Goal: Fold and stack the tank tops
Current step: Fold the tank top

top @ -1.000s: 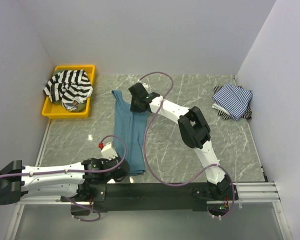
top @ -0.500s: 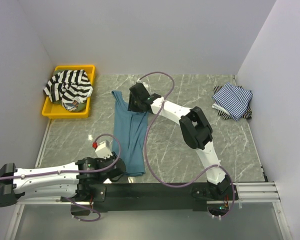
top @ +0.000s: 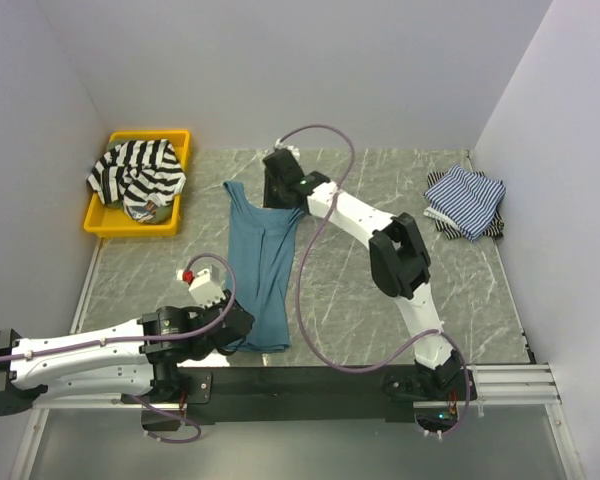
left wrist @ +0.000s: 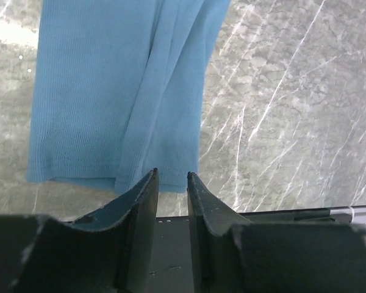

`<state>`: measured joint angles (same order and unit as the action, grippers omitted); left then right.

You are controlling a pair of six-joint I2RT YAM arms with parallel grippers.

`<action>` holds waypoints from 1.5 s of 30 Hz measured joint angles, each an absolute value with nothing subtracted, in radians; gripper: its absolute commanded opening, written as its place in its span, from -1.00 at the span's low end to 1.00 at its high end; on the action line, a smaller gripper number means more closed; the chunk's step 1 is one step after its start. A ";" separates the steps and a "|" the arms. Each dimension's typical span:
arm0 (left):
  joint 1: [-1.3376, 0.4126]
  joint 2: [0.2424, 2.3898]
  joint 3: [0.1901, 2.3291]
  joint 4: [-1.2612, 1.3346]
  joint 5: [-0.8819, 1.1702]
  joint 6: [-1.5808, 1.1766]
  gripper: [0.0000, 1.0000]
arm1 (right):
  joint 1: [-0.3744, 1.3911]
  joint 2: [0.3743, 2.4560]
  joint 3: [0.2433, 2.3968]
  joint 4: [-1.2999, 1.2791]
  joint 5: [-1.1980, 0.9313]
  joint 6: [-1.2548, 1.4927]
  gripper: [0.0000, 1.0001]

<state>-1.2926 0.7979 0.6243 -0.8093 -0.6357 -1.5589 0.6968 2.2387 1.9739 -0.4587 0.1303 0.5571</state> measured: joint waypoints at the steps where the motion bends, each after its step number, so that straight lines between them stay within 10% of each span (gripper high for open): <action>1: -1.288 0.798 0.624 -0.804 -0.634 -1.548 -0.36 | 0.711 2.249 1.979 -0.471 0.143 0.546 -0.18; 30: -1.062 0.927 0.451 -0.467 -0.368 -1.320 -0.44 | 0.810 2.382 2.054 -0.642 0.301 0.350 -0.13; 38: -1.050 0.925 0.443 -0.451 -0.361 -1.319 -0.46 | 0.820 2.384 2.065 -0.654 0.310 0.343 -0.84; 45: -1.048 0.925 0.420 -0.438 -0.355 -1.316 -0.48 | 0.822 2.384 2.071 -0.653 0.306 0.347 -1.00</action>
